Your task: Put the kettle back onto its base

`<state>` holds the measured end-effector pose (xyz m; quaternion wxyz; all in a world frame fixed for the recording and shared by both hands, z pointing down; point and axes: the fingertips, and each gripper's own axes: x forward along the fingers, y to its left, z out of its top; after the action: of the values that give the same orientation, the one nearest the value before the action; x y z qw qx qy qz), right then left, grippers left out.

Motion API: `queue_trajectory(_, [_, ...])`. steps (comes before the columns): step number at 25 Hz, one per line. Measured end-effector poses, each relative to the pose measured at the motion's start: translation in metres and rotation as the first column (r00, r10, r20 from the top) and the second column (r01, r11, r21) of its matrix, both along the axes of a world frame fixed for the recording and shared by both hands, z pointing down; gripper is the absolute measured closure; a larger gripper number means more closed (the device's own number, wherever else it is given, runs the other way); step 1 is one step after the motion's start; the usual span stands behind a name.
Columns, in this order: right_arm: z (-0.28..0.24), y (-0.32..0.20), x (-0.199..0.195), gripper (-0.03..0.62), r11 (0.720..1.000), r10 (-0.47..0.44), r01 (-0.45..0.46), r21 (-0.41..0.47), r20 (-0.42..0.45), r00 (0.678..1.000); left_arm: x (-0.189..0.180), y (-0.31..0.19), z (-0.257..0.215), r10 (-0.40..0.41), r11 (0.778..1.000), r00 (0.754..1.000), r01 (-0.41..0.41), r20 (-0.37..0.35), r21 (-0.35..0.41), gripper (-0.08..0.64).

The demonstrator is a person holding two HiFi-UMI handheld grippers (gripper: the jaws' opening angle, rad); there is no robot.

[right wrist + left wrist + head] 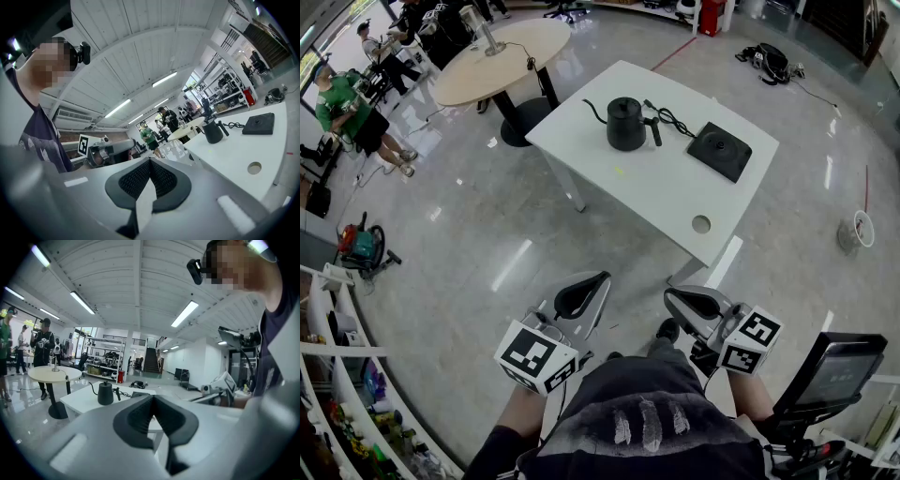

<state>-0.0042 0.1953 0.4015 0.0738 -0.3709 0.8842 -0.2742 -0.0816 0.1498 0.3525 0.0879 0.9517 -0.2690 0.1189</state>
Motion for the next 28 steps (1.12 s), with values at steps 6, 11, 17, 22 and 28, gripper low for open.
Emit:
queue_trajectory(6, [0.015, -0.017, 0.093, 0.592, 1.000, -0.023, 0.023, -0.011, 0.001, 1.000, 0.099, -0.025, 0.003, -0.016, 1.000, 0.999, 0.016, 0.034, 0.007, 0.560])
queue_trajectory(11, [0.021, -0.037, 0.124, 0.592, 0.999, -0.049, 0.049, 0.006, 0.000, 0.999, 0.132, -0.043, 0.015, -0.029, 1.000, 0.997, 0.028, 0.067, 0.011, 0.560])
queue_trajectory(17, [0.025, -0.062, 0.138, 0.592, 0.999, -0.048, 0.048, -0.005, -0.004, 0.999, 0.143, -0.074, 0.014, -0.042, 0.999, 0.998, 0.041, 0.045, 0.019, 0.560])
queue_trajectory(22, [0.026, -0.094, 0.130, 0.592, 0.998, -0.064, 0.063, -0.020, -0.044, 0.997, 0.129, -0.111, 0.016, -0.062, 0.998, 0.998, 0.062, 0.016, 0.020, 0.560])
queue_trajectory(28, [0.027, -0.148, 0.103, 0.592, 0.998, -0.059, 0.056, -0.041, -0.088, 0.994, 0.096, -0.168, 0.017, -0.067, 0.998, 0.997, 0.067, -0.037, 0.003, 0.560])
